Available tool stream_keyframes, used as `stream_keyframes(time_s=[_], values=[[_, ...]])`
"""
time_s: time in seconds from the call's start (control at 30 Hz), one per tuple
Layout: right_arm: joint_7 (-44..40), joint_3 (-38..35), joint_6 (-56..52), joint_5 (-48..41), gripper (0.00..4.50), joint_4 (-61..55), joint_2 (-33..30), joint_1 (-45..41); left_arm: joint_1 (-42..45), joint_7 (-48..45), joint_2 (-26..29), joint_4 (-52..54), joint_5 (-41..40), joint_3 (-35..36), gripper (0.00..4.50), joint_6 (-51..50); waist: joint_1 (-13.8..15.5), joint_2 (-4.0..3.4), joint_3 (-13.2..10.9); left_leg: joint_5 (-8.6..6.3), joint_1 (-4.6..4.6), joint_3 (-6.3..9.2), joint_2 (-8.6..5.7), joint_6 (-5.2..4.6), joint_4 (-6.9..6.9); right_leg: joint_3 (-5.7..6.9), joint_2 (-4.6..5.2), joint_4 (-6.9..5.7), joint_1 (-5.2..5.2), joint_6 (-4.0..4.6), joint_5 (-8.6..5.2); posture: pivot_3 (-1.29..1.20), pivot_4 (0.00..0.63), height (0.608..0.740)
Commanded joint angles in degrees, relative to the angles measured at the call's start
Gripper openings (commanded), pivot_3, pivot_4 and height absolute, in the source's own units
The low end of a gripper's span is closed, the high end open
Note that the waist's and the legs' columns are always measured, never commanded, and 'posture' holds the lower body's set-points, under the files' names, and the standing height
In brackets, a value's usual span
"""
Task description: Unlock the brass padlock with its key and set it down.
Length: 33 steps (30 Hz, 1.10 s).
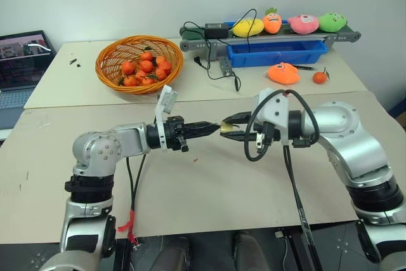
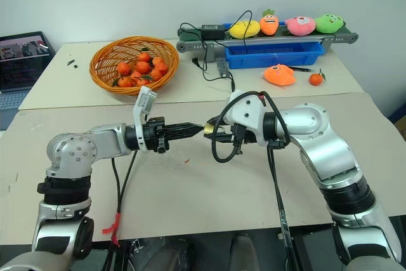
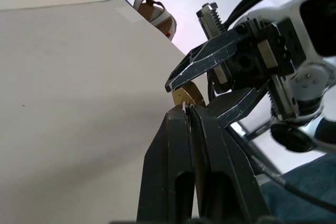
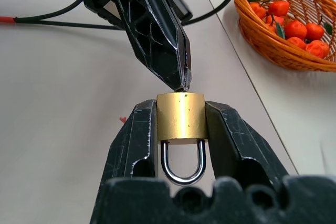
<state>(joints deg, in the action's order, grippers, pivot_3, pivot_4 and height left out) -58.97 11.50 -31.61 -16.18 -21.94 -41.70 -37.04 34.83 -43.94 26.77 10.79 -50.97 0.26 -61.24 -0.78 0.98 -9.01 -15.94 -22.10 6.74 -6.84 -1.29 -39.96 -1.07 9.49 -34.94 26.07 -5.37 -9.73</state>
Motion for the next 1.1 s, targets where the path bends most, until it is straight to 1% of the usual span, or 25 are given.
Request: stream_keyframes(time_s=[0.03,0.17,0.23,0.3,0.37,0.47,0.57,0.73,0.8,0.83,0.9,1.0,1.03,1.1], values=[[1.77,-2.87,-0.28,0.09,0.94,-0.98,-0.65,-1.49,-1.4,-6.03,1.25,3.32,3.84,-5.26,0.14,5.81,0.04,0.0,0.0,0.0,0.0,0.0,0.0,0.0,0.0,0.0,0.0,0.02,0.0,0.0,0.0,0.0,0.15,0.737],[1.73,-2.93,-0.48,-0.17,0.94,-1.19,-0.9,-1.46,-1.91,-8.91,2.3,2.63,3.89,-5.12,0.14,7.11,-0.01,0.0,0.0,-0.01,0.0,0.0,0.01,-0.02,0.0,0.0,-0.01,0.03,0.0,0.0,0.0,0.0,0.15,0.737],[1.78,-2.94,-0.56,-0.36,0.94,-1.3,-1.05,-1.46,-1.05,-7.14,1.65,0.73,1.86,-3.48,0.14,3.92,0.01,0.0,0.0,-0.01,0.0,0.0,0.02,-0.02,0.01,0.0,-0.02,0.02,0.0,0.0,0.0,0.0,0.15,0.737],[1.85,-2.89,-0.66,-0.46,0.94,-1.37,-1.14,-1.52,1.26,-0.58,-1.02,-4.33,-0.56,-0.15,0.14,-3.08,0.05,0.0,0.0,-0.01,0.01,0.0,0.01,-0.03,0.0,0.01,-0.01,0.01,-0.01,0.0,0.0,0.0,0.15,0.737],[1.92,-2.83,-0.72,-0.52,0.94,-1.42,-1.22,-1.58,2.82,3.79,-3.15,-7.56,-2.47,2.63,0.14,-8.18,0.29,0.01,0.0,-0.01,0.01,0.02,-0.01,-0.04,-0.06,0.03,-0.01,0.0,-0.03,-0.01,0.0,0.0,0.15,0.737],[2.0,-2.8,-0.85,-0.5,0.94,-1.53,-1.23,-1.62,4.45,9.67,-7.58,-11.46,-8.51,9.12,0.14,-14.88,0.12,0.01,-0.01,-0.01,0.0,0.02,-0.01,-0.04,-0.08,0.03,-0.01,-0.05,-0.02,-0.01,0.0,0.0,0.15,0.737],[2.11,-2.73,-0.8,-0.44,0.94,-1.36,-1.21,-1.78,5.31,15.5,-11.16,-13.34,-12.42,14.38,0.14,-19.18,-0.22,0.02,-0.01,-0.02,-0.01,0.02,0.02,-0.04,-0.07,0.03,-0.02,-0.05,-0.01,-0.01,0.0,0.0,0.15,0.737],[2.09,-2.63,-0.67,-0.38,0.94,-1.21,-1.18,-1.91,6.12,22.16,-14.08,-15.29,-16.49,19.56,0.14,-23.17,-0.14,0.02,-0.01,-0.02,0.0,0.01,0.02,-0.04,-0.09,0.01,-0.01,-0.04,-0.02,-0.01,0.0,0.0,0.15,0.737],[2.1,-2.58,-0.7,-0.35,0.94,-1.22,-1.18,-1.97,6.29,23.31,-14.3,-15.39,-17.95,20.57,0.66,-24.3,-0.08,0.02,-0.01,-0.02,0.01,0.0,0.0,-0.04,-0.11,0.01,-0.01,-0.04,-0.02,-0.01,0.0,0.0,0.15,0.737],[2.12,-2.55,-0.74,-0.33,0.94,-1.22,-1.17,-2.02,6.37,23.88,-14.35,-15.56,-18.45,20.98,0.8,-24.71,-0.11,0.02,-0.01,-0.02,0.01,0.0,0.01,-0.04,-0.11,0.0,-0.01,-0.05,-0.02,-0.01,0.0,0.0,0.15,0.737],[2.14,-2.5,-0.81,-0.29,0.94,-1.21,-1.17,-2.1,6.54,24.91,-14.43,-15.88,-19.13,21.55,1.61,-25.28,-0.1,0.02,-0.01,-0.02,0.01,0.0,0.01,-0.03,-0.1,0.0,-0.01,-0.06,-0.02,-0.01,0.0,0.0,0.15,0.737],[1.99,-2.36,-1.07,-0.3,0.94,-1.22,-1.29,-2.2,7.03,26.15,-14.6,-16.6,-19.87,22.32,2.68,-25.71,-0.06,0.02,-0.01,-0.02,0.0,0.0,0.0,-0.03,-0.1,0.0,-0.01,-0.05,-0.02,-0.01,0.0,0.0,0.15,0.737],[1.92,-2.37,-1.02,-0.29,0.94,-1.13,-1.36,-2.18,7.18,26.34,-14.61,-16.81,-20.08,22.44,2.92,-25.71,-0.03,0.02,-0.01,-0.02,0.0,0.0,0.0,-0.03,-0.1,0.0,-0.01,-0.05,-0.02,-0.01,0.0,0.0,0.15,0.737],[1.87,-2.42,-0.91,-0.25,0.94,-1.04,-1.44,-2.13,7.53,26.83,-14.53,-17.7,-20.98,22.85,2.92,-26.2,-0.01,0.02,-0.01,-0.02,0.0,0.0,0.0,-0.03,-0.1,0.0,0.0,-0.05,-0.02,-0.01,0.0,0.0,0.15,0.737]])
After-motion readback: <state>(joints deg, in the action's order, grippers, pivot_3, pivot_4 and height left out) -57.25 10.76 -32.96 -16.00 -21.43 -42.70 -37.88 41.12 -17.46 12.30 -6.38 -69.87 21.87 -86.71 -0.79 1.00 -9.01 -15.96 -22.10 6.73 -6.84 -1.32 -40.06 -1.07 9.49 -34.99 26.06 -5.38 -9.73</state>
